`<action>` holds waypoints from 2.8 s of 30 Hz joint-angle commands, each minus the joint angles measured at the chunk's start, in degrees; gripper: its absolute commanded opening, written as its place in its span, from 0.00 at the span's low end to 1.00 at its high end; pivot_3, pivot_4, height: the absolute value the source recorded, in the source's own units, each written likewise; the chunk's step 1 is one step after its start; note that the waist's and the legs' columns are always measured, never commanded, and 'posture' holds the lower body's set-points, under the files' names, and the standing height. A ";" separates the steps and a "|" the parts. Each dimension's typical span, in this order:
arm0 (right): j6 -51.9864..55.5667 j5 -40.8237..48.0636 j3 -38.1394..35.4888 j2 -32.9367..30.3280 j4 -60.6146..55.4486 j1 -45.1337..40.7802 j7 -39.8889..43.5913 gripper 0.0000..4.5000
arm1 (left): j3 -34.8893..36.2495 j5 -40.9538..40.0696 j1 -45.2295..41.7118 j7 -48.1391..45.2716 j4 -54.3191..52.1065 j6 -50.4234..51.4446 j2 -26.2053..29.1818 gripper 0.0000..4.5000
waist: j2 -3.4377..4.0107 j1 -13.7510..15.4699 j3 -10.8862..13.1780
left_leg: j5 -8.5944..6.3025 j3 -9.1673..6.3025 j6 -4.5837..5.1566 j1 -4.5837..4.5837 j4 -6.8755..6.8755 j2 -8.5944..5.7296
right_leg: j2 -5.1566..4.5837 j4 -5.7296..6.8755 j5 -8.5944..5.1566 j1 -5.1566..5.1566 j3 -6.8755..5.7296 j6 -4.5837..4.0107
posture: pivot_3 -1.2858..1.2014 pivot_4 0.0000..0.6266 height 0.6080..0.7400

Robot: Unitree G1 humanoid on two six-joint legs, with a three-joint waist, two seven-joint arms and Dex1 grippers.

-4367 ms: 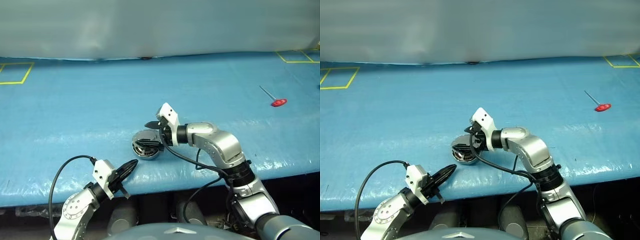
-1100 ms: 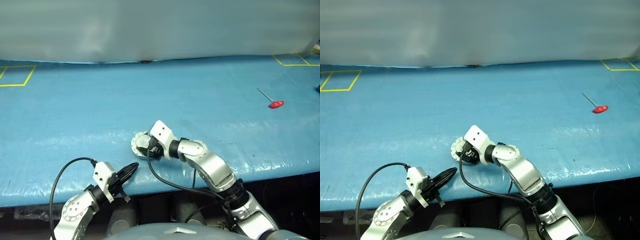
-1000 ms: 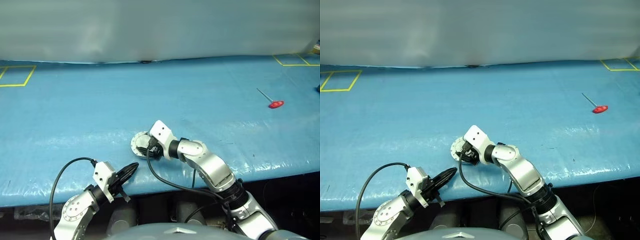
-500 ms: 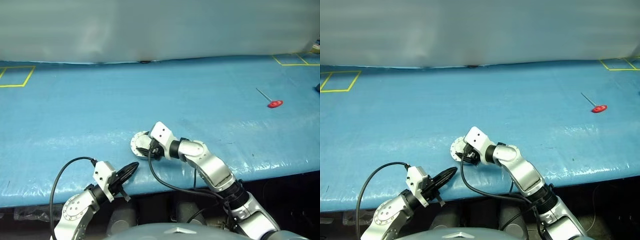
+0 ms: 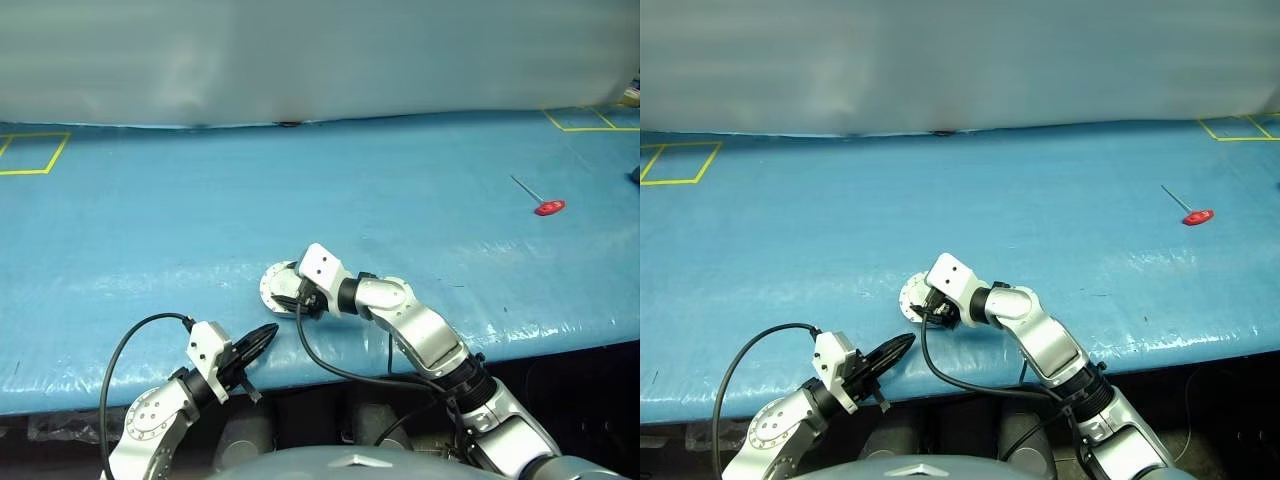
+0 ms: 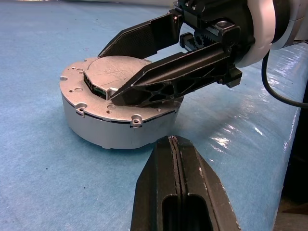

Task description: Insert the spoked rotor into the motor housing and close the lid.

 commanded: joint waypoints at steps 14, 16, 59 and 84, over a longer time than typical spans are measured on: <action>5.99 1.07 -1.67 1.33 2.52 -0.37 1.85 0.68 | -0.56 -0.80 -0.07 -1.00 -2.17 0.40 0.42 0.00 | -0.01 0.03 0.01 | 0.00 0.04 0.00 0.00 -0.29 -0.04 | -0.04 -0.09 -0.05 -0.09 0.00 -0.10 | 0.52 0.24 1.00; 4.18 -0.26 -0.96 0.90 2.51 -0.54 1.97 0.68 | -0.58 -0.81 0.00 -1.00 -2.24 0.51 0.43 0.00 | -0.01 0.04 0.01 | 0.00 0.03 0.00 0.01 -0.29 -0.02 | -0.04 -0.07 -0.05 -0.09 -0.01 -0.10 | 0.52 0.24 1.00; -1.91 -0.41 -0.90 -1.98 7.56 -5.80 10.10 0.68 | -1.08 -0.83 -0.37 -1.54 -1.49 0.40 -0.04 0.00 | 0.01 0.12 0.13 | -0.02 0.02 0.03 -0.07 -0.36 -0.13 | -0.16 -0.18 -0.04 -0.12 -0.05 -0.12 | 0.52 0.24 1.00; -6.41 -3.78 -1.02 -2.11 12.42 -7.38 8.81 0.68 | 2.12 2.02 2.33 3.04 -0.64 -4.53 -0.64 0.00 | 0.02 0.18 0.14 | -0.01 0.02 0.01 -0.01 -0.32 -0.09 | -0.18 -0.13 -0.09 -0.08 -0.06 -0.04 | 0.52 0.24 1.00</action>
